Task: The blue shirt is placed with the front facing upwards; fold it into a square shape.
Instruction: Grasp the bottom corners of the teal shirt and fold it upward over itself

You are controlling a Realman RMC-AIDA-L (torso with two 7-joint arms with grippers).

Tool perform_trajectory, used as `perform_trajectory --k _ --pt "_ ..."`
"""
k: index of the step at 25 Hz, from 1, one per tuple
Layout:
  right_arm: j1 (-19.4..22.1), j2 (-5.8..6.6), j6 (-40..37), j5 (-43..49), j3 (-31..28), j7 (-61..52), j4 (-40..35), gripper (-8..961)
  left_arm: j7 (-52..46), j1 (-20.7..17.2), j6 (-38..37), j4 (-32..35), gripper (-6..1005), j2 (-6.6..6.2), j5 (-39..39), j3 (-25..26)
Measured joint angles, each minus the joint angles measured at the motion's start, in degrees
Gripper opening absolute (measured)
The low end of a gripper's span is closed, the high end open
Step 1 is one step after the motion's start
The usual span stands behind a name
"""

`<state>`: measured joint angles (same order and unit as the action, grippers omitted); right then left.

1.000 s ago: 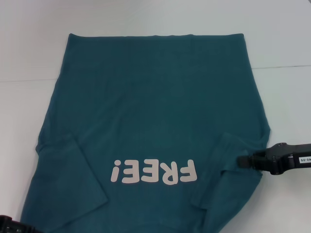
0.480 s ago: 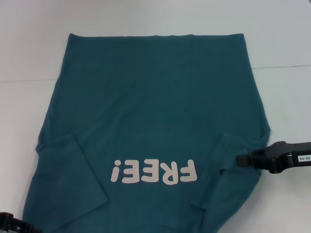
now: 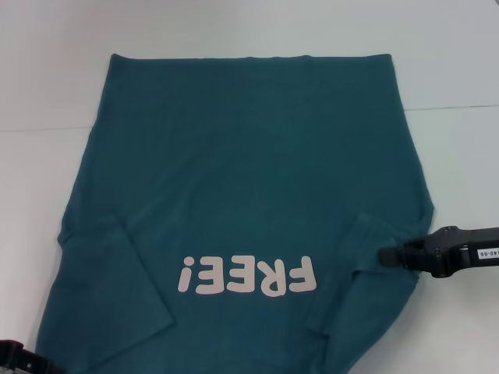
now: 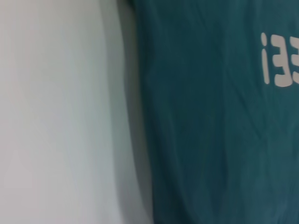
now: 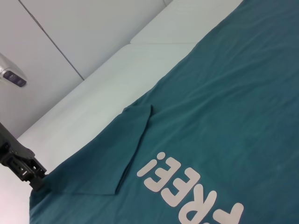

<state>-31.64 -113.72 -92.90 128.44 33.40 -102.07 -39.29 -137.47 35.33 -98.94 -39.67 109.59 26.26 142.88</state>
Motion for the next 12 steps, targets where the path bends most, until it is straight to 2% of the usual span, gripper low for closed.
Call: perform_trajectory --k 9,12 --pt "-0.36 0.0 0.14 -0.06 0.0 0.09 0.54 34 -0.44 0.17 1.11 0.04 548 0.0 -0.04 -0.77" --pt "-0.49 0.06 0.21 -0.02 0.0 0.17 0.78 34 -0.49 0.24 1.24 -0.08 453 0.0 -0.07 -0.77"
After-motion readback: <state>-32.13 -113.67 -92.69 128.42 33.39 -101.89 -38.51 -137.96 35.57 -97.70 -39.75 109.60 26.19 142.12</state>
